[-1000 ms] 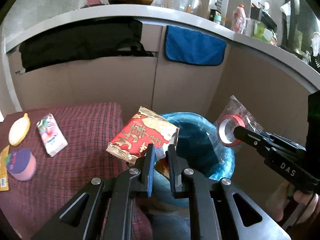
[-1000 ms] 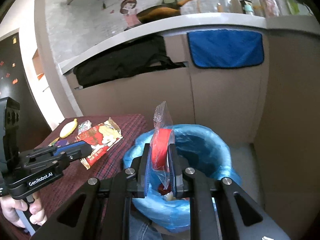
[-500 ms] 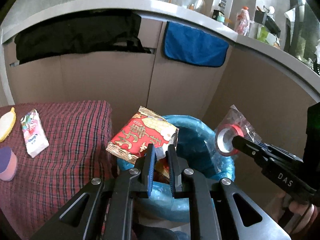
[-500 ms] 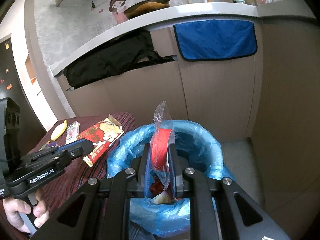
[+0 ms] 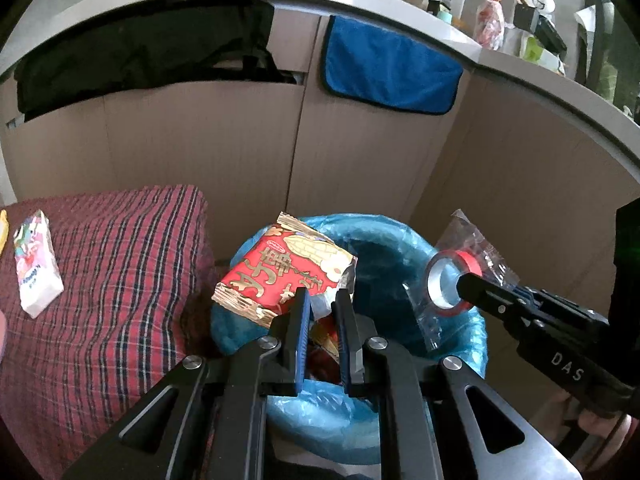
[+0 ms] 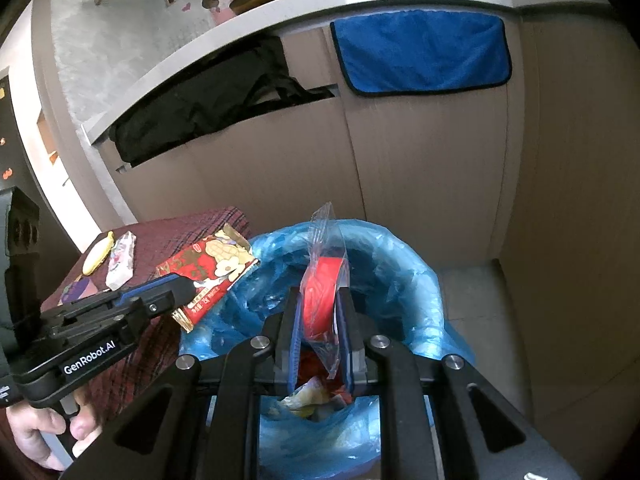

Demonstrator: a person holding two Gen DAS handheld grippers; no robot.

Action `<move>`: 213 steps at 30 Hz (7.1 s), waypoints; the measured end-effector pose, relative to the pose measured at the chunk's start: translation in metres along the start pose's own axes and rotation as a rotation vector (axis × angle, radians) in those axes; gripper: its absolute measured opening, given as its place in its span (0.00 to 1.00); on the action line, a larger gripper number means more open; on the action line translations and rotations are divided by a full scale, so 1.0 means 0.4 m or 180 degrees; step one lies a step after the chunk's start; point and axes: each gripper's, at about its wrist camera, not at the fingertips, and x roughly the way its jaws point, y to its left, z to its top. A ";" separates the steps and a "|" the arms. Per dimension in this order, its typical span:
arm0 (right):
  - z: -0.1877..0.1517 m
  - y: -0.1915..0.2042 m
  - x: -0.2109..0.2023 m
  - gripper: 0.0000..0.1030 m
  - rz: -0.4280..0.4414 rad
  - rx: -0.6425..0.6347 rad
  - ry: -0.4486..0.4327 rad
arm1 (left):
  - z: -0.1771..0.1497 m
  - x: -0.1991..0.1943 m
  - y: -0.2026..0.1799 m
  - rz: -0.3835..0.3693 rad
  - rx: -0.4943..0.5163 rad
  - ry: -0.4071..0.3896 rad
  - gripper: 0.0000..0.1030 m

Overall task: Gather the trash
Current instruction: 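Carry the red packet and clear bag over the blue bin and open both grippers, then move both open grippers back over the remaining trash on the bed, then grasp the banana peel with the left gripper while the right gripper grasps the purple eggplant sponge, then carry the banana peel and eggplant sponge over the blue bin and open both grippers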

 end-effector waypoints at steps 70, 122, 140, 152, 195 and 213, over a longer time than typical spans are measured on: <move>-0.031 0.994 0.387 0.46 0.1306 -0.1787 0.0733 | -0.042 -0.465 1.030 0.0613 -0.1493 -0.0303 0.35; -0.083 0.810 0.263 0.48 0.1559 -0.1488 0.0817 | -0.141 -0.583 0.901 0.0824 -0.1355 -0.0475 0.11; -0.089 1.026 0.288 0.41 0.1509 -0.1694 0.0631 | -0.394 -0.768 0.916 0.1211 -0.1475 -0.0492 0.11; -0.156 1.138 0.233 0.39 0.1453 -0.2327 0.0440 | -0.449 -0.773 0.935 0.1121 -0.1664 -0.0504 0.11; -0.021 0.779 0.017 0.27 0.0950 -0.1488 -0.0023 | -0.150 -0.652 0.597 0.0809 -0.0796 -0.0647 0.11; 0.022 0.302 -0.174 0.27 0.0076 -0.0738 -0.0493 | -0.013 -0.391 0.125 0.0142 -0.0064 -0.0368 0.11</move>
